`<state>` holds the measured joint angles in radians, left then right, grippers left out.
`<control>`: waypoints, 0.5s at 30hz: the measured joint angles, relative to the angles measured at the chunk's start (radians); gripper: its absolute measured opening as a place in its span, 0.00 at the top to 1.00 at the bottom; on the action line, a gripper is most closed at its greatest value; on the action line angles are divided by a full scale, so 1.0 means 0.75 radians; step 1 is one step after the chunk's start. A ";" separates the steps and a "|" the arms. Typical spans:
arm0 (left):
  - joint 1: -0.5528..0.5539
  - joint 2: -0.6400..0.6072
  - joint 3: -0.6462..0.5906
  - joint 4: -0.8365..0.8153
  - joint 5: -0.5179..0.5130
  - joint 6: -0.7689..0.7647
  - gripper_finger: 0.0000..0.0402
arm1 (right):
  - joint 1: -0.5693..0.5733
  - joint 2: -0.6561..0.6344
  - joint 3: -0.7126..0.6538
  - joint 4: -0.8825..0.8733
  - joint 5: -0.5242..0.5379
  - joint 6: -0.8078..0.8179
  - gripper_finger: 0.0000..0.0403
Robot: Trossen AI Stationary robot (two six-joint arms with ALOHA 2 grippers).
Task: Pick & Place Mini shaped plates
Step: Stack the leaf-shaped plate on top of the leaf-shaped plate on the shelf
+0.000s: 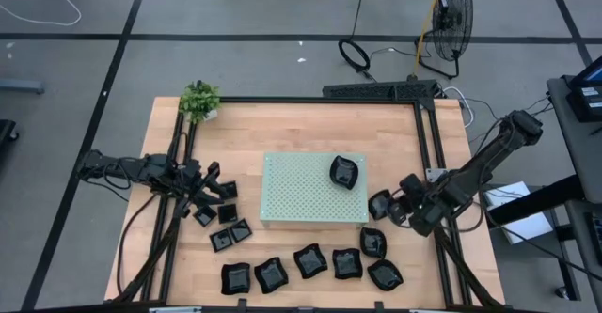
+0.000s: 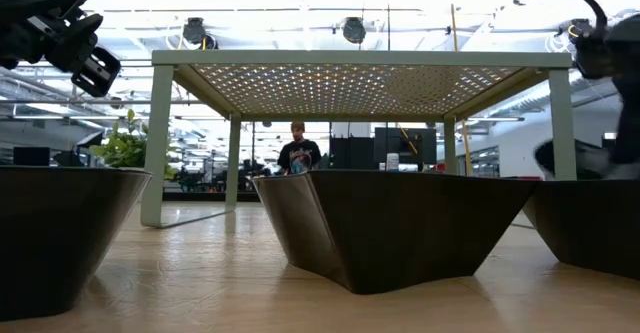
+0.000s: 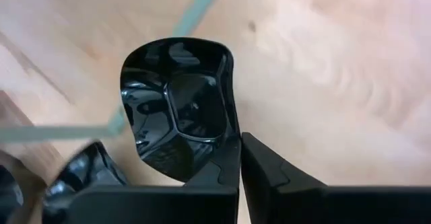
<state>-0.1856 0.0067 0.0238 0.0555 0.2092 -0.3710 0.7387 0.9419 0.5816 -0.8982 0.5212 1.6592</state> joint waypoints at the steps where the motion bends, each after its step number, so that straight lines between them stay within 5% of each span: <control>1: 0.000 0.000 0.000 0.000 0.000 0.000 0.68 | 0.000 -0.006 0.000 -0.001 0.049 -0.007 1.00; 9: 0.000 0.000 0.000 0.000 0.000 0.000 0.68 | 0.000 -0.016 0.001 -0.032 0.500 -0.040 1.00; 15: 0.000 0.000 0.000 0.000 0.000 0.000 0.68 | -0.007 -0.016 0.001 -0.044 0.668 -0.064 1.00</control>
<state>-0.1858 0.0067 0.0238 0.0559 0.2092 -0.3711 0.7339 0.9298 0.5819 -0.9310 1.0224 1.6115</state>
